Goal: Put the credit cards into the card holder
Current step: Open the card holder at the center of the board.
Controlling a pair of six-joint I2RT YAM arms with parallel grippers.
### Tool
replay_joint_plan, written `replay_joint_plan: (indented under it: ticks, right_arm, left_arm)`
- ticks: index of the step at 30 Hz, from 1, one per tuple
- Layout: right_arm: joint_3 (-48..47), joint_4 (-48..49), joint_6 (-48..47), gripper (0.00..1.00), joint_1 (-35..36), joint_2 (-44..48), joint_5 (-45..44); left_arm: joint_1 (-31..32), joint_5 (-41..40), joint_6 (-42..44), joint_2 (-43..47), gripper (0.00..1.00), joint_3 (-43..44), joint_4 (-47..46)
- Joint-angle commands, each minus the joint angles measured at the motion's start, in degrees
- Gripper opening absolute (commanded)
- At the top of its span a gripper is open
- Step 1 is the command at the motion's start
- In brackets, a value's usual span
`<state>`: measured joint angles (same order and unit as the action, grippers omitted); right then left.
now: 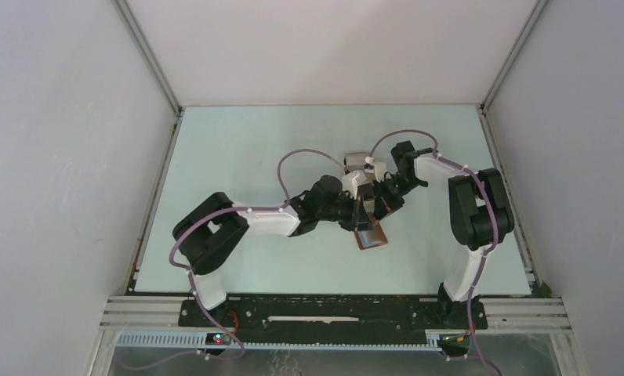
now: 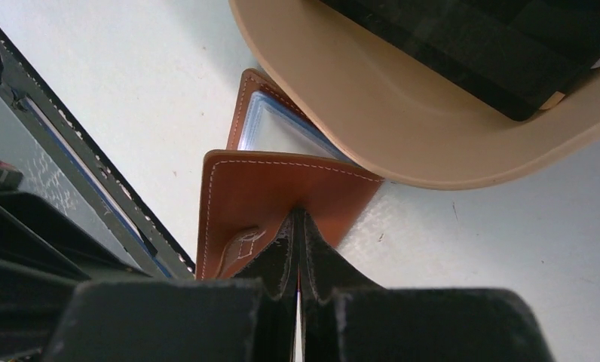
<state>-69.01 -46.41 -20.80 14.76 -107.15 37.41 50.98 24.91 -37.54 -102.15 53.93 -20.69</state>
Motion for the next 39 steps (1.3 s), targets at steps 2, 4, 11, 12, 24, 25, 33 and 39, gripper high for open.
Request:
replay_joint_plan:
  ticks: [2,4,11,12,24,25,33,39]
  right_arm:
    - [-2.51,-2.39,-0.34,0.00,0.29,-1.81,0.62]
    - [-2.53,-2.53,-0.72,0.02,0.14,-1.92,0.44]
    - [-2.60,-3.61,-2.67,0.09,0.12,-1.89,1.56]
    - [-2.80,-3.95,-2.96,0.10,0.38,-1.92,1.63]
    - [3.82,-2.75,-17.48,0.49,-3.45,22.76,9.85]
    - [5.89,-1.74,-19.32,0.58,-3.36,25.57,10.73]
    - [17.86,10.19,-19.22,0.91,-0.23,32.74,8.00]
    - [19.55,13.85,-14.88,0.91,2.34,30.74,3.82]
  left_arm:
    - [1.90,1.71,0.19,-2.71,0.01,4.38,-4.89]
    - [2.11,1.02,0.19,-2.58,0.01,3.78,-5.55]
    - [2.27,-3.20,2.25,2.82,0.00,-2.03,-6.12]
    - [2.28,-4.00,2.49,4.00,0.00,-3.14,-6.12]
    - [2.28,-8.38,0.57,8.38,0.00,-6.51,-2.82]
    - [2.20,-8.77,0.46,8.48,0.00,-6.17,-1.97]
    - [2.19,-10.96,-0.14,9.07,0.00,-3.13,2.84]
    - [1.78,-12.13,-2.57,9.16,0.00,-2.27,3.43]
